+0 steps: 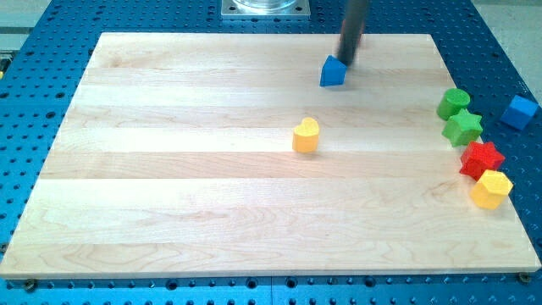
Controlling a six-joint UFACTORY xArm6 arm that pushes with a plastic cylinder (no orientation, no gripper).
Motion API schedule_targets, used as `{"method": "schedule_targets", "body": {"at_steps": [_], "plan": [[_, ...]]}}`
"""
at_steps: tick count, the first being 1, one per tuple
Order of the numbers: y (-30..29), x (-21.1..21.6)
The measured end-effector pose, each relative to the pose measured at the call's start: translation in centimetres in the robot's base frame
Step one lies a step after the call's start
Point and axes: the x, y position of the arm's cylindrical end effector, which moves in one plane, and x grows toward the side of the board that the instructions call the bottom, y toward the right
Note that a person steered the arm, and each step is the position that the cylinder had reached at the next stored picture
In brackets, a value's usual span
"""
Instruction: Push the triangle into the heart
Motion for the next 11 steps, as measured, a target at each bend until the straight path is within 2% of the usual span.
{"method": "schedule_targets", "body": {"at_steps": [1, 3, 4, 5, 6, 7, 8, 9, 10, 11], "plan": [[-4.2, 6.5], [-4.7, 1.0], [2.2, 0.3], [2.0, 4.0], [-4.3, 6.4], [-3.7, 6.0], [-3.7, 11.3], [-2.9, 13.6], [1.4, 11.1], [9.1, 7.5]]}}
